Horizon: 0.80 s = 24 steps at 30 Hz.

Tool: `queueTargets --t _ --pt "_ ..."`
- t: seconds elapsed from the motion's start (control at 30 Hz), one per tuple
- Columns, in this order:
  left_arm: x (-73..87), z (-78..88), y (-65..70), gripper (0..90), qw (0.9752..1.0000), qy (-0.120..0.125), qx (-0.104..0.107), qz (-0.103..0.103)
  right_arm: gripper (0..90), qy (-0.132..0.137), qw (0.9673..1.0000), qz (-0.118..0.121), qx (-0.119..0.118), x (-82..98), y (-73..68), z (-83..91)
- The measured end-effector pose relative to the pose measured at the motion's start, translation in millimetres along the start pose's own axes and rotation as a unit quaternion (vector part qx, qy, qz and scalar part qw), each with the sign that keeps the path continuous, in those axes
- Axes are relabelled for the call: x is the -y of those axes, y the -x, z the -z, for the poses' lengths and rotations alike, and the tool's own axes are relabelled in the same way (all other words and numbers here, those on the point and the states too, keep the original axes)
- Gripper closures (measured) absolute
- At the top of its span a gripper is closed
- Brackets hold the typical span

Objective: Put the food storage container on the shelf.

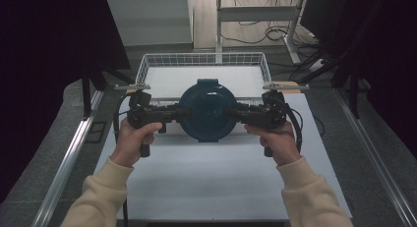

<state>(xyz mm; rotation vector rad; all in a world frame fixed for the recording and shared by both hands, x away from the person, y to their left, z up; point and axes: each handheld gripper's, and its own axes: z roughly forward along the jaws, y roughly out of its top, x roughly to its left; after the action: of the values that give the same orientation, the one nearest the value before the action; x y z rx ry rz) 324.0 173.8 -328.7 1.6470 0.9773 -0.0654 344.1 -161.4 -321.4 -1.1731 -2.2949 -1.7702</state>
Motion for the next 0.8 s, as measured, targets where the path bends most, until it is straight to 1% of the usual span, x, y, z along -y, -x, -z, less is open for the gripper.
queueTargets --t 0.1,0.17,0.2,0.43,0.57,0.7,0.8 --pt "-7.9 0.8 -2.1 44.9 1.0 0.002 0.0 0.001 42.0 -0.001 1.0 0.003 0.001 -9.0 0.8 -1.9" --pt "-12.3 1.2 -3.5 44.9 1.0 0.003 -0.002 -0.001 42.0 -0.003 1.0 0.005 0.0 -18.3 2.2 -4.6" --pt "-14.9 1.6 -4.2 44.9 1.0 0.004 -0.002 0.0 42.0 -0.003 1.0 0.005 0.0 -18.3 2.2 -4.6" --pt "-36.5 2.9 -13.0 44.9 1.0 0.006 0.002 -0.004 42.1 -0.006 0.9999 0.008 0.003 -40.8 4.3 -11.3" --pt "-47.9 1.5 -19.8 44.9 0.9999 0.009 0.007 -0.002 42.1 -0.006 0.9999 0.012 0.006 -54.0 6.6 -14.7" --pt "-58.8 -1.3 -25.4 44.9 0.9999 0.009 0.007 0.008 42.0 -0.01 0.9999 0.008 0.007 -65.6 11.3 -18.9" --pt "-63.6 -2.7 -28.7 44.9 0.9999 0.005 0.007 0.01 42.0 -0.012 0.9999 0.006 0.005 -71.8 15.9 -22.0"
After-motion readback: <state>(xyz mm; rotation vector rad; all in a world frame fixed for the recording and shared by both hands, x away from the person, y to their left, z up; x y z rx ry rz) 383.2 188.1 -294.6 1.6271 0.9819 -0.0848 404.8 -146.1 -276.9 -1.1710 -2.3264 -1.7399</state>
